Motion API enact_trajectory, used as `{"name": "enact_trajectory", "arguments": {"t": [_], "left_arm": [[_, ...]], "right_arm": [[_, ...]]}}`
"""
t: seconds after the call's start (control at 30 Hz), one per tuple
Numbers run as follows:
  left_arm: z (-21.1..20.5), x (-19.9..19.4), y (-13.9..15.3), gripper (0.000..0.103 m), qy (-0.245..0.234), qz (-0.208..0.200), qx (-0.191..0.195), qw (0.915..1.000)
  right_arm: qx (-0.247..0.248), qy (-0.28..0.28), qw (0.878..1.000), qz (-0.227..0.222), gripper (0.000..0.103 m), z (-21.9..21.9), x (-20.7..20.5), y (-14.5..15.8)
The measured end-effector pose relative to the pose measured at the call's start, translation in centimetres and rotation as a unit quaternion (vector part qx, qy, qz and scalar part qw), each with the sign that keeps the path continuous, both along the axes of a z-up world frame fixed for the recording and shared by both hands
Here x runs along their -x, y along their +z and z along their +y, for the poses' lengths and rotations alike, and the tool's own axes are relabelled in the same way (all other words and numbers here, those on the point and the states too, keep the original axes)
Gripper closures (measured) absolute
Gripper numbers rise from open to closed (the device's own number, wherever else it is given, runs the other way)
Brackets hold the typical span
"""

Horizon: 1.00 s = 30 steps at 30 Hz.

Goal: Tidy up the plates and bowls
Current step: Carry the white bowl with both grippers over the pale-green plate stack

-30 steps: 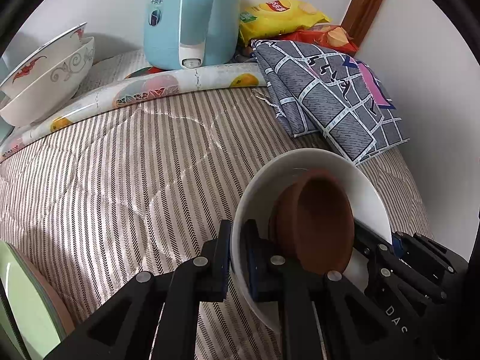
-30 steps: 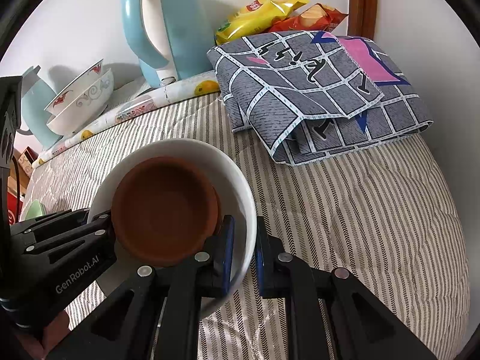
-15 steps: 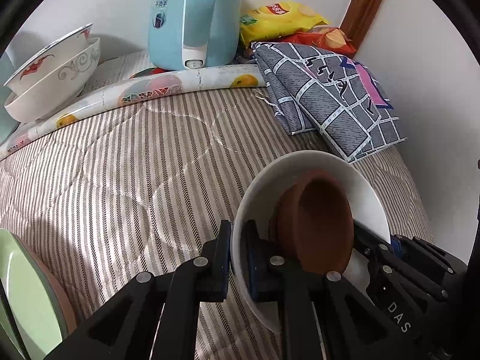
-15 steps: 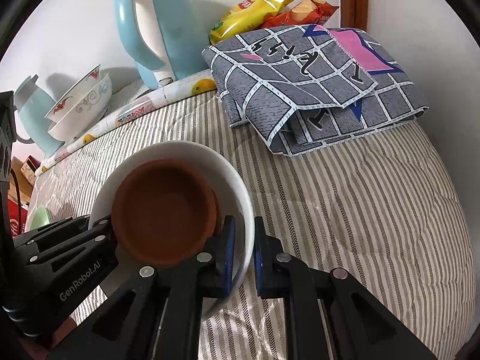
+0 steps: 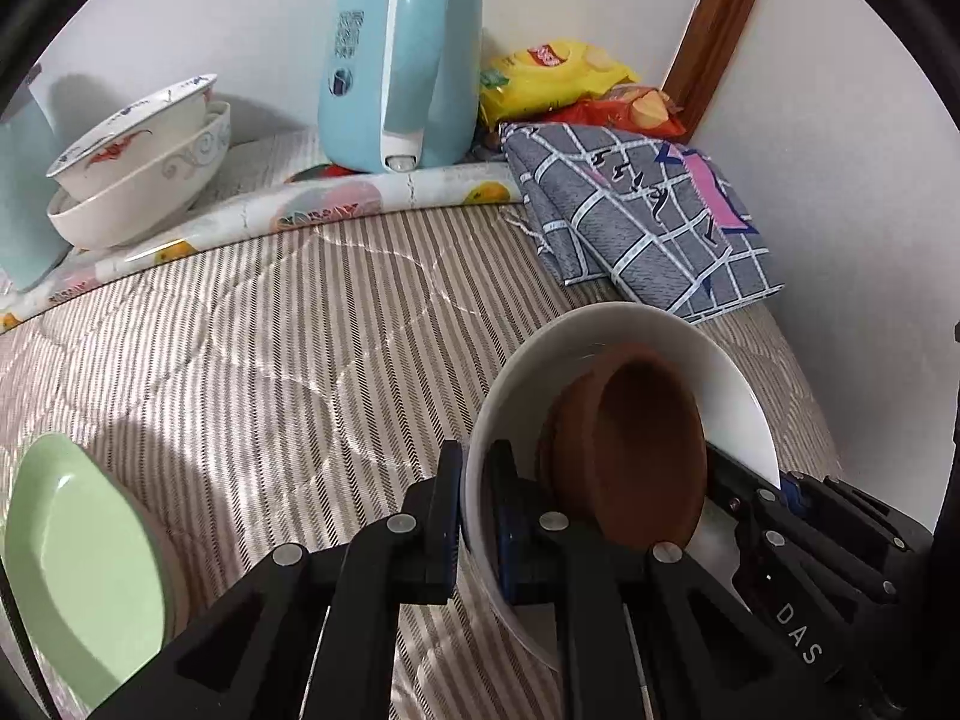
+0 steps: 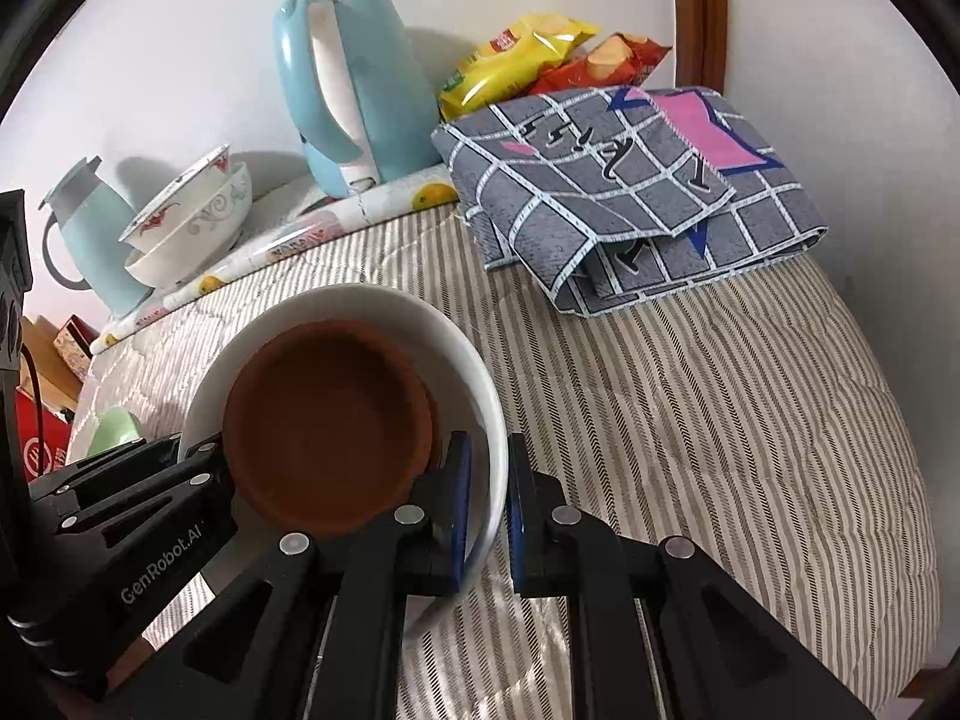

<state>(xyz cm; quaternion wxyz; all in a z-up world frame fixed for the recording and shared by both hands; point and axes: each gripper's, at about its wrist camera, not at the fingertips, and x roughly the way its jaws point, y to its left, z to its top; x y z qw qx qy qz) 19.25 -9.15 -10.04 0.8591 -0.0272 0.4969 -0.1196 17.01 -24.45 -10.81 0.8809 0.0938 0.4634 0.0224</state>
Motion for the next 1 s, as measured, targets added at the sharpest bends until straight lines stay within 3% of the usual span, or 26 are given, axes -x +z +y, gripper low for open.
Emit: {"name": "enact_trajectory", "arguments": {"t": [0.57, 1.0], "left_arm": [[2.6, 3.5, 4.2, 0.093, 0.013, -0.04, 0.0, 0.9991], [4.8, 5.1, 5.5, 0.093, 0.025, -0.056, 0.006, 0.9981]], "right_arm": [[0.009, 0.014, 0.999, -0.038, 0.093, 2.3, 3.2, 4.0], [0.011, 0.024, 0.998, -0.054, 0.093, 4.2, 4.7, 5.5]]}}
